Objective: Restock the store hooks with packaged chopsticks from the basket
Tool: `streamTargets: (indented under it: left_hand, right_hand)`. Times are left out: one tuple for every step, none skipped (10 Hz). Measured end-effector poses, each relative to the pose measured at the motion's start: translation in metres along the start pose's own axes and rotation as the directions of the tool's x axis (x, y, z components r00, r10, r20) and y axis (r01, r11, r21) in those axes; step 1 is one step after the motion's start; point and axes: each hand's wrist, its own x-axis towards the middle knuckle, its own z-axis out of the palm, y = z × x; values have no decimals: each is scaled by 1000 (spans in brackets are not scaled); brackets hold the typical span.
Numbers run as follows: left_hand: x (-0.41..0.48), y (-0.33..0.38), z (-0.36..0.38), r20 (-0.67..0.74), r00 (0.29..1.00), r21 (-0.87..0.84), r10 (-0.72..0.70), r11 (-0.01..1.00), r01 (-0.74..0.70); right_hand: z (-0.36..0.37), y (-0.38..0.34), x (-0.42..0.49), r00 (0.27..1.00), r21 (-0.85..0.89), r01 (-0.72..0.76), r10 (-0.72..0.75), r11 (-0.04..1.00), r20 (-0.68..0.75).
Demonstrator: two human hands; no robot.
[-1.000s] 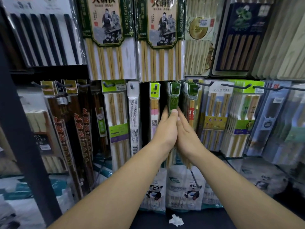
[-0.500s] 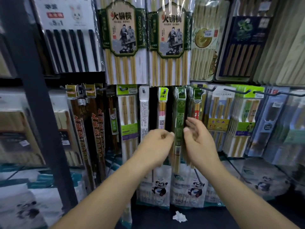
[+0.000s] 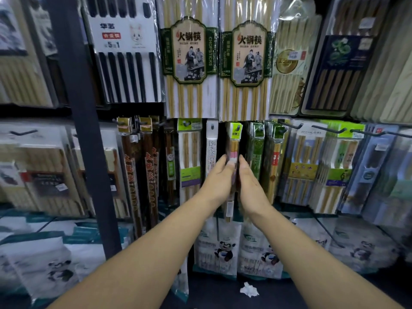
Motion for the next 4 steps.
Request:
streamTargets:
  left_hand:
    - [3,-4,-2,8,1000,-92,-21,996,21]
    - [-1,-6,-5,55,998,-94,-38,995,43]
    - [-11,-8,-9,112,993,36,-30,999,26]
    - [-27,-14,-11,52,998,203,-26,979,15]
  right_hand:
    - [-1,1,1,999,26,-20,19,999,27]
    - [-6,0,-3,999,8,-35,35,999,23]
    - [-18,-4,-12,998,-86,-52,50,995,-33]
    - [-37,-7,-30,986,-164,-23,-5,986,-168]
